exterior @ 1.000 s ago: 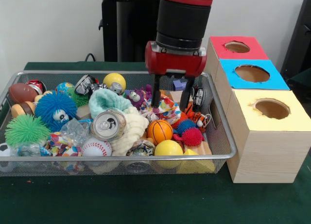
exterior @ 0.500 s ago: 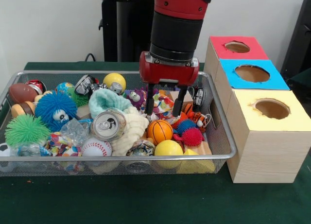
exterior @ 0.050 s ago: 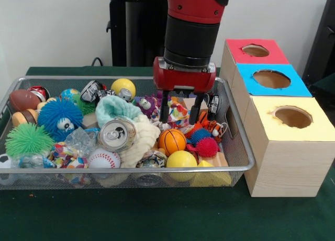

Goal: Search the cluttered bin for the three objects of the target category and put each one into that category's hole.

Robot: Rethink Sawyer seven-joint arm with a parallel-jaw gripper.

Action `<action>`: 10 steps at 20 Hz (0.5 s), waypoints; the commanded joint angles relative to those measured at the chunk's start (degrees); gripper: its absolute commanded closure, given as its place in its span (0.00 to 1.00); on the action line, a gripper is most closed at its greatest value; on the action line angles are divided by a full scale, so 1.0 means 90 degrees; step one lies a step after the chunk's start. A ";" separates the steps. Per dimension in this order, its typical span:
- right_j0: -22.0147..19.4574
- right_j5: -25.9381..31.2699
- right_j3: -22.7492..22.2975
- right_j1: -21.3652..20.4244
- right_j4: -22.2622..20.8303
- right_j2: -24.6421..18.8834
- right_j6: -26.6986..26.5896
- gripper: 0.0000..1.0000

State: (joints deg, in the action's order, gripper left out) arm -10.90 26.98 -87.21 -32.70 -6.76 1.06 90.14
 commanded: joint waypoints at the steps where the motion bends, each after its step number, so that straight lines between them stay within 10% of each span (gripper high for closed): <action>1: -0.0215 0.0740 -0.0699 0.0043 0.0449 -0.0509 0.0916 0.00; 10: -0.0160 0.0733 -0.0687 0.0347 0.0345 -0.0337 0.0725 0.00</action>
State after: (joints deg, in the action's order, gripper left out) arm -11.42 27.12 -89.44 -32.63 -4.68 0.98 90.14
